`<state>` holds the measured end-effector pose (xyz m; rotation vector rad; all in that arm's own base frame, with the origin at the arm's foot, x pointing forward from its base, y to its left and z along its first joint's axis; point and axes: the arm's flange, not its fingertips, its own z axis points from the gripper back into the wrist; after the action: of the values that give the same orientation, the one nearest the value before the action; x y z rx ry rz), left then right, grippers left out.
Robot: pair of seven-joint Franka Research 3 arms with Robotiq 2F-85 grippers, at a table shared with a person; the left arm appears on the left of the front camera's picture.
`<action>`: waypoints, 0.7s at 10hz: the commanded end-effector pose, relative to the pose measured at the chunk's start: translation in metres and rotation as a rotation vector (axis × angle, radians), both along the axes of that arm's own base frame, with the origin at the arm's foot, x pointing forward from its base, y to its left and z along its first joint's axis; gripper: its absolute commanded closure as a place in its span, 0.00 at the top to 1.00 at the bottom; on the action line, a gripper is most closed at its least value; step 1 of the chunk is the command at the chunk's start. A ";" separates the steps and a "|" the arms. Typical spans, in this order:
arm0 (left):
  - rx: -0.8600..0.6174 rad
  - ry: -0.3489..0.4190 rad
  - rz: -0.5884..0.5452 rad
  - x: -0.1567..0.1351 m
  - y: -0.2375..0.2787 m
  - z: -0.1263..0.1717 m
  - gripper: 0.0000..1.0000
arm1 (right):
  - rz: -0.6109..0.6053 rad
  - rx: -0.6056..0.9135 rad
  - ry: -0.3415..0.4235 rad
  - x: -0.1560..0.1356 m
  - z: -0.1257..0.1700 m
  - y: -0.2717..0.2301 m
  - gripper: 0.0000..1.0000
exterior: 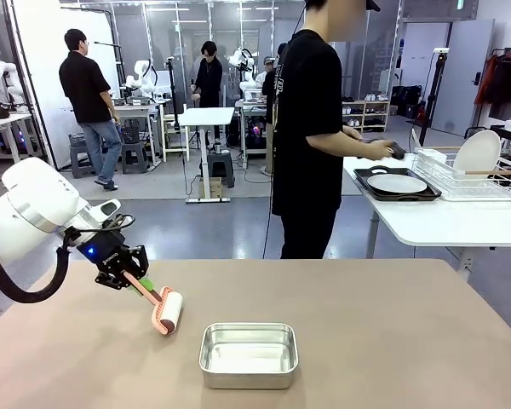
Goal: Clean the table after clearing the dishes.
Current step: When the right (or left) Handle tray is removed, use the right hand (or left hand) to clean the right (or left) side of the table with the Lint Roller.
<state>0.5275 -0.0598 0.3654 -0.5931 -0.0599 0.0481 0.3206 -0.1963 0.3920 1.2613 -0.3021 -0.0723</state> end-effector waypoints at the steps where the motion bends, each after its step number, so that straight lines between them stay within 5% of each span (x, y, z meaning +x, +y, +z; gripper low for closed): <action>1: 0.034 -0.023 -0.001 -0.003 0.021 -0.026 0.21 | -0.007 -0.002 -0.005 0.000 0.001 0.001 1.00; 7: 0.133 -0.065 0.012 -0.007 0.079 -0.035 0.21 | -0.007 -0.002 -0.005 0.000 0.001 0.001 1.00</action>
<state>0.5230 -0.0067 0.3631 -0.5833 -0.0888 0.0357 0.3206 -0.1964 0.3920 1.2613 -0.3021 -0.0724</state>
